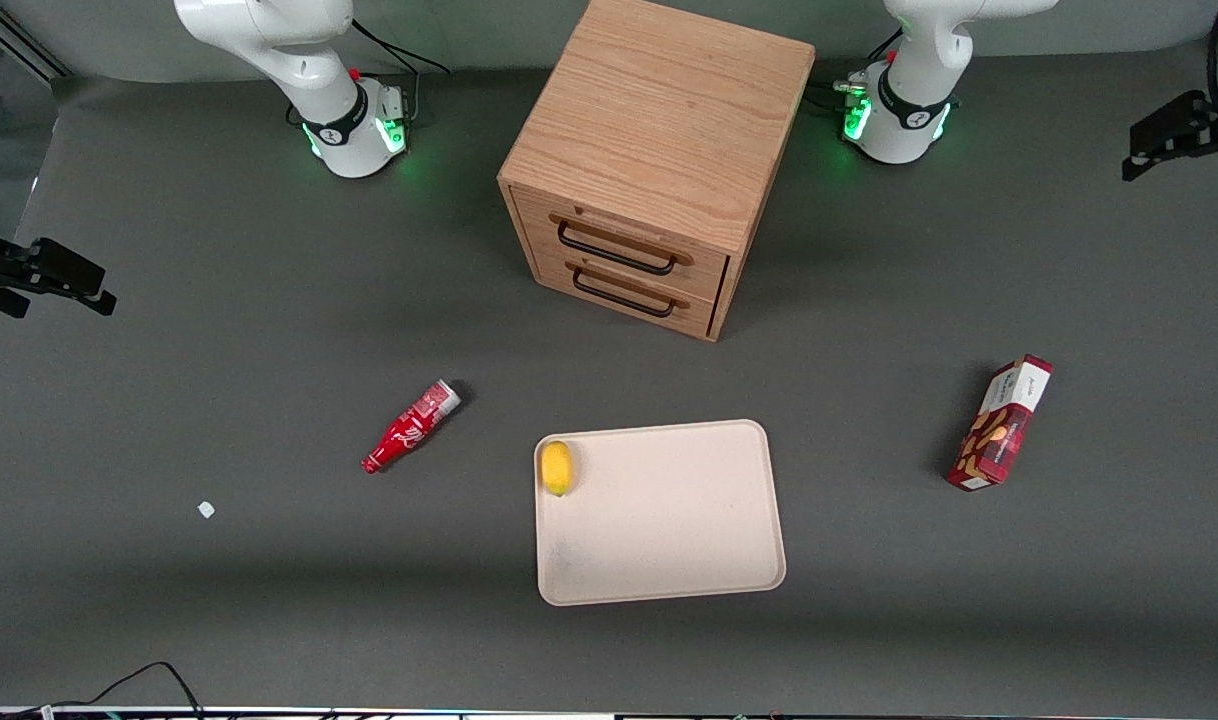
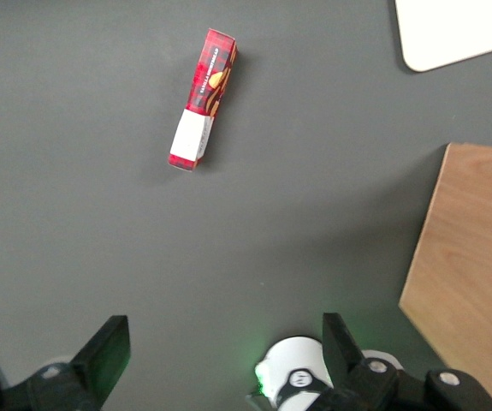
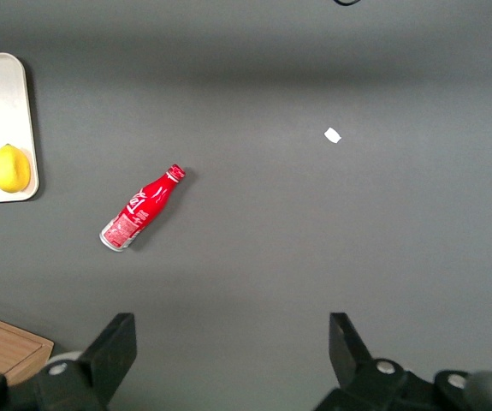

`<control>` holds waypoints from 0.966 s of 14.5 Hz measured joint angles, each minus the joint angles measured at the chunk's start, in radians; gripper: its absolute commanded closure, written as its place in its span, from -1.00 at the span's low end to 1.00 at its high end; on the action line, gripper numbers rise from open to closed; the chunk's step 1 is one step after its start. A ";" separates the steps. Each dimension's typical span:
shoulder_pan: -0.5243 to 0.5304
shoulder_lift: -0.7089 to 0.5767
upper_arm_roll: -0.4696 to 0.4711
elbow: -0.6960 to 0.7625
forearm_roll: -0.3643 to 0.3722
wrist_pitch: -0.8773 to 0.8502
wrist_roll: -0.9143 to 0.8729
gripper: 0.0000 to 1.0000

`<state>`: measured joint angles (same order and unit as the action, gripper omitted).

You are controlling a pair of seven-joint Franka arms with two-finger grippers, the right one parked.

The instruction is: Place red cookie box on tray

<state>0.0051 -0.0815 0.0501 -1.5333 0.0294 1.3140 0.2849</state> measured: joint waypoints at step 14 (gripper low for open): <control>0.015 0.394 0.082 -0.305 -0.083 0.652 0.501 -1.00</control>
<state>0.0198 0.3127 0.1317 -1.8383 -0.0538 1.9659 0.7862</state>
